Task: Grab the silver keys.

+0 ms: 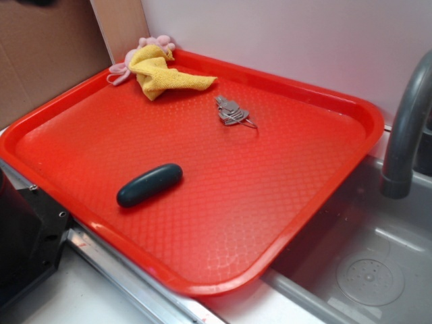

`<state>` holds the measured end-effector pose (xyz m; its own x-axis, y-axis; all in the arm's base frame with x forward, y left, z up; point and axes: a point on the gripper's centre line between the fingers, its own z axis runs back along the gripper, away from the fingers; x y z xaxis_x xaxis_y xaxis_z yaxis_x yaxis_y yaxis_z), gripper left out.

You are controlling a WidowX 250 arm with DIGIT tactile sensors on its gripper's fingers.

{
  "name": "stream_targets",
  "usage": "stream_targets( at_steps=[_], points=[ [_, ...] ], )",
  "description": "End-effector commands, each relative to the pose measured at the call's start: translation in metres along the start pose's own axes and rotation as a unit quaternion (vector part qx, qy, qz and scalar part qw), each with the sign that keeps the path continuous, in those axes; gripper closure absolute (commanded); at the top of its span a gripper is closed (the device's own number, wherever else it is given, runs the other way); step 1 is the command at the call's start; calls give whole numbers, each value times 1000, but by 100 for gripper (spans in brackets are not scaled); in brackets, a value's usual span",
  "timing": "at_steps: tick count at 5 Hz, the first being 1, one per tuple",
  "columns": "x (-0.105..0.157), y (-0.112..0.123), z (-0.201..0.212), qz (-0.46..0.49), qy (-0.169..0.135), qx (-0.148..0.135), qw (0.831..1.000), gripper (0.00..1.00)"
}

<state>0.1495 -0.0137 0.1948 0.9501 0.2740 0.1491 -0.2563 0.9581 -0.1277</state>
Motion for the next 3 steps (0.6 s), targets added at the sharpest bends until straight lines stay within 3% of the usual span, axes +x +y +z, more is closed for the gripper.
stream_targets(
  at_steps=[1,2,3],
  points=[
    [69,-37,-58,245,-100,-50,963,0],
    [91,-27,-94,269,-71,-61,959,0],
    [91,-27,-94,269,-71,-61,959,0]
  ],
)
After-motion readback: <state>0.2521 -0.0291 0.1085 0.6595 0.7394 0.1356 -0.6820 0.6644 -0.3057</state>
